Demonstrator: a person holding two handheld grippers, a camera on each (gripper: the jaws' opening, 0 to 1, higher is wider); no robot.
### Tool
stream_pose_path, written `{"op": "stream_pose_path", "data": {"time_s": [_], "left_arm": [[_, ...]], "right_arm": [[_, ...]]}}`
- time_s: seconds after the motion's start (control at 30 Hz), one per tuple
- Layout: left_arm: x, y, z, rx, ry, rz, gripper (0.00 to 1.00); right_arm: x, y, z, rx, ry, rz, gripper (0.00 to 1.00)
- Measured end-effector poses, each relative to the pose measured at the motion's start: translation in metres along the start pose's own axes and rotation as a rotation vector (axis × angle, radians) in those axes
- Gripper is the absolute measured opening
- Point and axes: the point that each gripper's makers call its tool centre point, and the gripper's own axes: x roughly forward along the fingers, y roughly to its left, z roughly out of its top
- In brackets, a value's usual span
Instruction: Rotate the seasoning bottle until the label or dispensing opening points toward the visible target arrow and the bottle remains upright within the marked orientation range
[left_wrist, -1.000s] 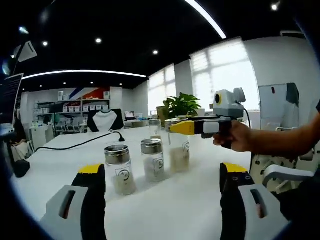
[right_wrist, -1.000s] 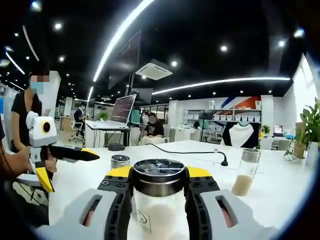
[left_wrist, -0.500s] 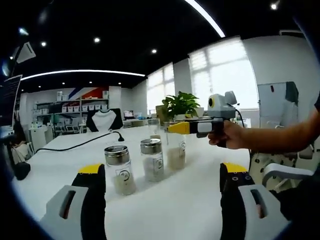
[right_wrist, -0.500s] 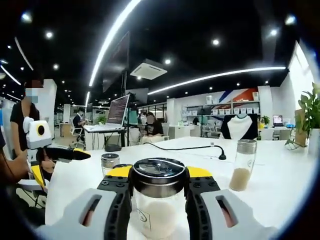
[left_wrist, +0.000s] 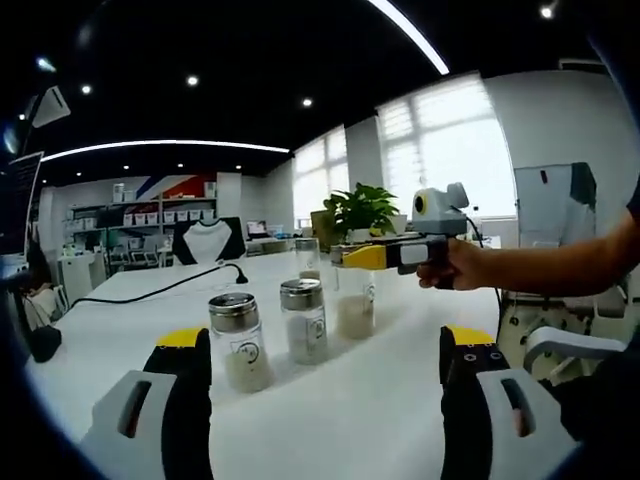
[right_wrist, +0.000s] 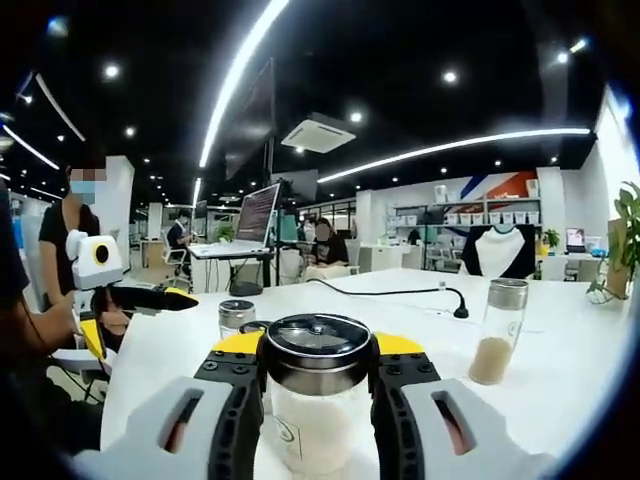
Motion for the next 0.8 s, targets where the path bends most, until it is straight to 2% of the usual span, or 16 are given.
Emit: {"op": "stream_pose_path", "data": {"time_s": [0.27,0.8], "left_arm": [[0.0009,-0.0025,0.0016,0.006,0.002,-0.004,1.00],[0.0026,-0.0030,-0.0001,0.013,0.011,0.008,1.00]], "right_arm": [[-0.0005,-0.0004,-0.0001,0.010,-0.015,0.031,0.38],[0.0005,-0.0024,-0.0019,0.010,-0.024,0.005,0.38]]}}
